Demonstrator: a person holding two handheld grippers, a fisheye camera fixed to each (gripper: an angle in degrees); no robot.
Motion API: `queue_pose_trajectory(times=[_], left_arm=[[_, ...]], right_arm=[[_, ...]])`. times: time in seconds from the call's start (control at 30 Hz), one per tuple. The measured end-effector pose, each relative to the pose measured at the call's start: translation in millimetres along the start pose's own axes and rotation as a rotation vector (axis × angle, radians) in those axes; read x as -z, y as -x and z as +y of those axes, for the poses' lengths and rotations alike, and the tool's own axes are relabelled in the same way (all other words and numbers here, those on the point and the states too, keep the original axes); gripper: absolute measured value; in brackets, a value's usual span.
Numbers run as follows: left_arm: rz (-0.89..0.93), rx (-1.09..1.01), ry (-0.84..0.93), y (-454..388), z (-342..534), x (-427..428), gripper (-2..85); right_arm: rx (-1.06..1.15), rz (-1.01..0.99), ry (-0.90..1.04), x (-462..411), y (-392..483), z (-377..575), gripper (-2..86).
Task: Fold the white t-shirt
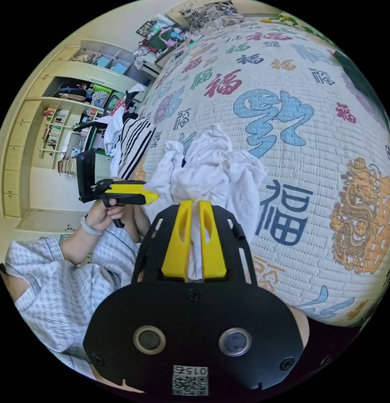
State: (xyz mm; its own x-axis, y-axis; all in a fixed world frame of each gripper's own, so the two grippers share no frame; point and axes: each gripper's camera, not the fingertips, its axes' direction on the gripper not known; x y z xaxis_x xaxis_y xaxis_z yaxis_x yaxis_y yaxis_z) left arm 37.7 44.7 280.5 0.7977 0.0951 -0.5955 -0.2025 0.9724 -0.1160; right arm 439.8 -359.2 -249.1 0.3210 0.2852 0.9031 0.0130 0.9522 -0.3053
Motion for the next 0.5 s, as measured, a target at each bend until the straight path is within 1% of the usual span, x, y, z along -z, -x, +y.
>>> queue_pose_trajectory(times=[0.07, 0.17, 0.23, 0.27, 0.33, 0.4, 0.5], left_arm=[[0.01, 0.005, -0.045, 6, 7, 13, 2.1], [-0.058, 0.022, -0.111, 16, 32, 49, 1.3], [-0.11, 0.057, -0.115, 25, 49, 65, 1.1], [-0.139, 0.09, -0.104, 32, 59, 71, 1.2], [-0.132, 0.142, -0.108, 44, 69, 75, 1.6], [-0.097, 0.191, -0.129, 59, 71, 74, 2.6], [-0.12, 0.203, -0.111, 69, 64, 69, 5.4]], right_arm=[[0.007, 0.042, -0.023, 9, 1, -1, 0.8], [-0.022, 0.125, -0.12, 42, 2, 22, -0.3], [-0.058, 0.209, -0.142, 58, 1, 42, -0.4], [-0.083, 0.256, -0.137, 64, 0, 56, -0.5], [-0.118, 0.272, -0.112, 67, -2, 72, -0.5], [-0.144, 0.271, -0.084, 65, -3, 81, -0.4], [-0.123, 0.261, -0.034, 59, 3, 87, 0.0]])
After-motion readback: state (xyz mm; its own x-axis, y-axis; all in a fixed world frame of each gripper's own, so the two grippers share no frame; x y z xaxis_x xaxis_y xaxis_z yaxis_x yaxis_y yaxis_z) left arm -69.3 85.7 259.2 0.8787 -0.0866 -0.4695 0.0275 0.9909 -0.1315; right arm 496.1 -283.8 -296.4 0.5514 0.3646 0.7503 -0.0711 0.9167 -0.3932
